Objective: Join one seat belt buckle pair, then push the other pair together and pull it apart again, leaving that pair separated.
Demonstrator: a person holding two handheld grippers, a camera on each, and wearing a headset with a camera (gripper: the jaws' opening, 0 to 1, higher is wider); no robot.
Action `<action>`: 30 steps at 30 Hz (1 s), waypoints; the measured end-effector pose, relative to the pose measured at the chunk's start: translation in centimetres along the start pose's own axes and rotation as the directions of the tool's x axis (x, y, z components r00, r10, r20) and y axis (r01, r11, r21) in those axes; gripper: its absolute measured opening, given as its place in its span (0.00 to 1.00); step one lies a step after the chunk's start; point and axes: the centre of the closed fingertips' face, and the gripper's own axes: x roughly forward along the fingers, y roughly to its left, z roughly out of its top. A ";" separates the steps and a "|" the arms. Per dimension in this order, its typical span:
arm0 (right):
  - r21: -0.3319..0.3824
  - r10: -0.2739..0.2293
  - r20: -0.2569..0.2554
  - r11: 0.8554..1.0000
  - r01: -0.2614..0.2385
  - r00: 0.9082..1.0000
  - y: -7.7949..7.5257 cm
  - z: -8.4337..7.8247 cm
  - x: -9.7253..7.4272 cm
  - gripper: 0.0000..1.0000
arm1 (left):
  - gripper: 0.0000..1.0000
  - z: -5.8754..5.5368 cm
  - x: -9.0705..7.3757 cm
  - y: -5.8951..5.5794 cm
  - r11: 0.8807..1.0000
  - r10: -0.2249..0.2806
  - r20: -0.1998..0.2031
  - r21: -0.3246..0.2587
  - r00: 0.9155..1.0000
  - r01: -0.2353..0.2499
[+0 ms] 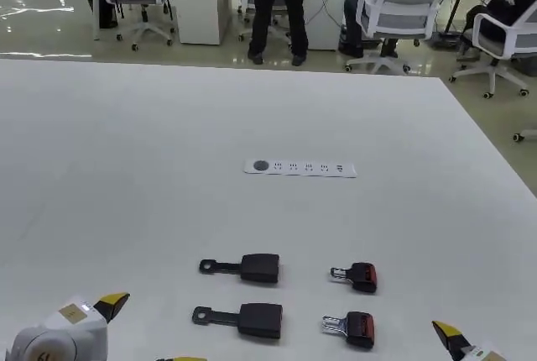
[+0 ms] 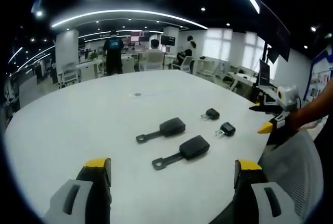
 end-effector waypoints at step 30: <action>0.003 0.004 -0.013 1.000 -0.004 1.000 0.3 -0.3 -0.4 0.98 | 1.00 -0.3 -0.4 -0.3 1.000 0.006 0.007 -0.014 1.000 -0.006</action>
